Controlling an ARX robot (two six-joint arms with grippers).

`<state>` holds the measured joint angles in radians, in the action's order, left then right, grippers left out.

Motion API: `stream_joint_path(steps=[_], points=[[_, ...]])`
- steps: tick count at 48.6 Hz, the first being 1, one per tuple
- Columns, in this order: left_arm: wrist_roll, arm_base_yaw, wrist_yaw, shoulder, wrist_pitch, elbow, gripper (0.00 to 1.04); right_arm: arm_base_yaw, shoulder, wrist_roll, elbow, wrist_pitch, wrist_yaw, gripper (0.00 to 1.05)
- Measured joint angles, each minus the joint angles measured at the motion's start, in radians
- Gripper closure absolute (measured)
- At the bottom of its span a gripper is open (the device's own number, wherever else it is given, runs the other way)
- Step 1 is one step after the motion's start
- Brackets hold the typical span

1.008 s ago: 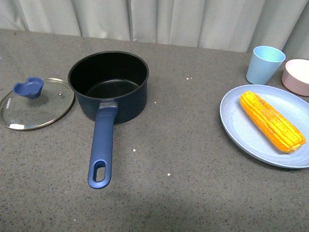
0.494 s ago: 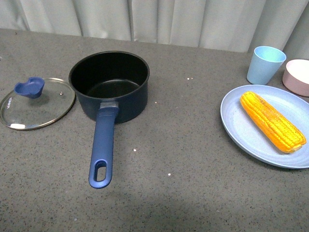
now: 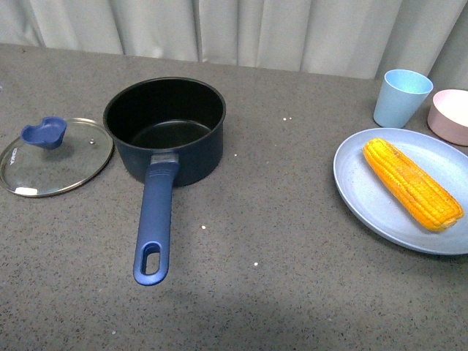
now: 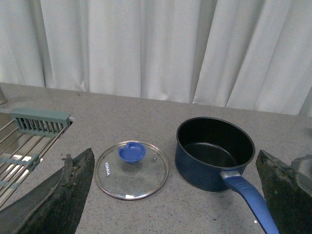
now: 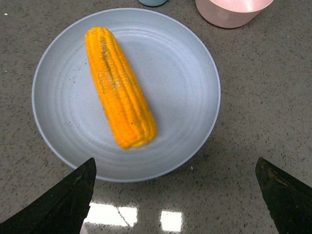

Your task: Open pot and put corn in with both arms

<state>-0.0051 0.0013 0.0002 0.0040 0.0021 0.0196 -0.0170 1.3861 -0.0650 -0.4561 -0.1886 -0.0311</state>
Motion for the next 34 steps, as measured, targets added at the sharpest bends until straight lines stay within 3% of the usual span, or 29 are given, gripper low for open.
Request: stream_joint_path(steps=[15,34], points=[[0.0,0.0,0.0,0.0,0.0,0.0,0.06,0.011,0.362,-0.015,-0.276,0.138,0.06,0.09],[0.0,0.0,0.0,0.0,0.0,0.0,0.06,0.01,0.545,-0.037,-0.425,0.192,0.082,0.09]])
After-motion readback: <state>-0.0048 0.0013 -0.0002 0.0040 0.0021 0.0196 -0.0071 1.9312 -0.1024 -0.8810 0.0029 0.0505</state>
